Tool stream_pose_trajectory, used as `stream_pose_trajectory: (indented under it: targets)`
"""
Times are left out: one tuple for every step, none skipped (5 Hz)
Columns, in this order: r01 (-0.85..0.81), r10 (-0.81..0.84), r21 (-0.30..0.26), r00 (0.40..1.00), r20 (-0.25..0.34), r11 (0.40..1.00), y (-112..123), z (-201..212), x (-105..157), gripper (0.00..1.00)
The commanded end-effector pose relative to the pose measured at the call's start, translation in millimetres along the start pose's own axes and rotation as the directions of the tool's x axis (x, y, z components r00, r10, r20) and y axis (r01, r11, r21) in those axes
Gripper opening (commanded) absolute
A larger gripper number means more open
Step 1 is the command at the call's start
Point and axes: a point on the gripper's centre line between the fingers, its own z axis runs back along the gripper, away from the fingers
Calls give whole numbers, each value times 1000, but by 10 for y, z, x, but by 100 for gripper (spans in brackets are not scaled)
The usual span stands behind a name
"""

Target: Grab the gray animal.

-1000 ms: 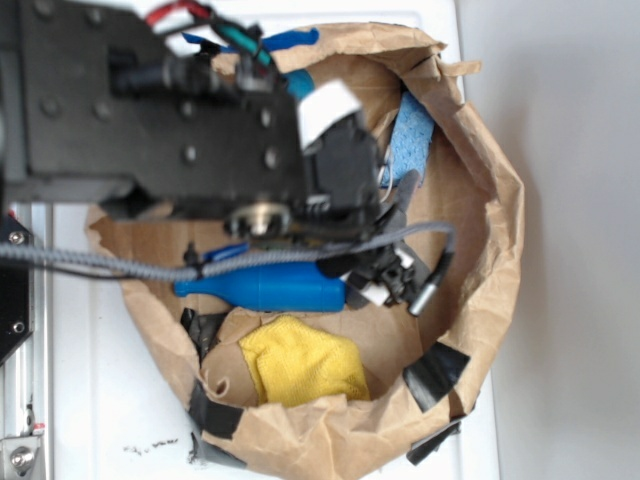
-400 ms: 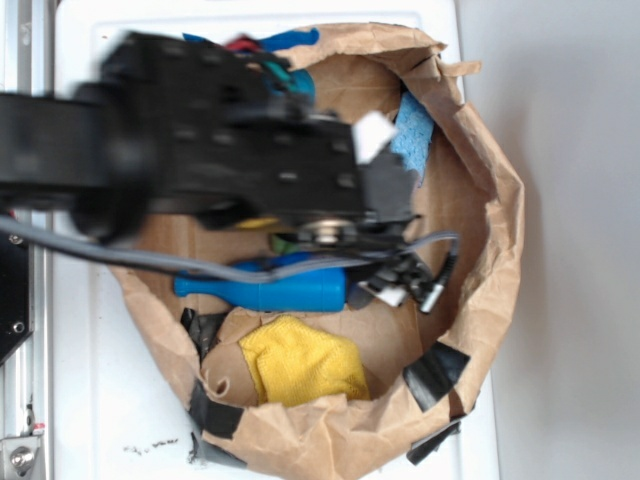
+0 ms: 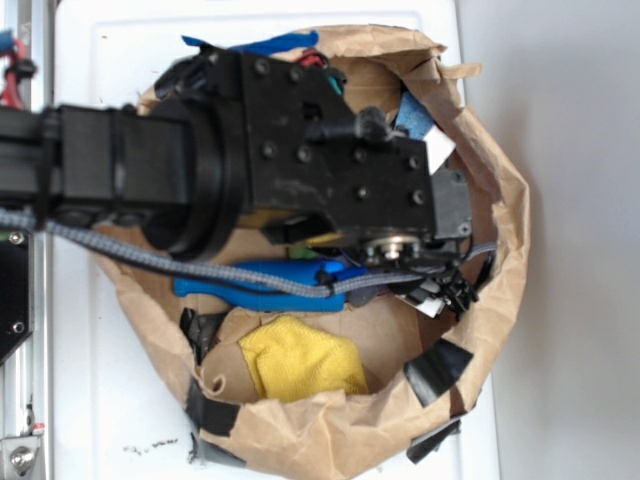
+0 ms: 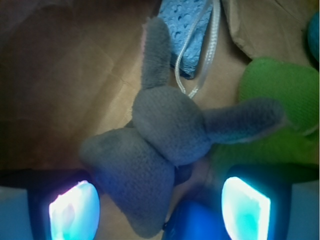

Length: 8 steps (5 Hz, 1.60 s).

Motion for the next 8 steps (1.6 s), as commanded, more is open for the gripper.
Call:
stream_pose_trajectory:
  targets:
    - [-4, 7, -60, 999, 42, 998, -66, 141, 23, 100]
    - [-16, 19, -60, 999, 49, 998, -54, 120, 40, 100]
    - [1, 7, -106, 997, 79, 994, -44, 97, 95, 100]
    - [34, -22, -118, 995, 100, 992, -34, 63, 91, 100]
    - [65, -54, -116, 994, 94, 991, -7, 18, 41, 100]
    - [133, -119, -143, 988, 102, 981, -8, 26, -55, 100]
    - [128, -115, -147, 989, 95, 981, -37, 35, -44, 100]
    - [135, -123, -143, 988, 92, 980, -26, 37, -51, 100]
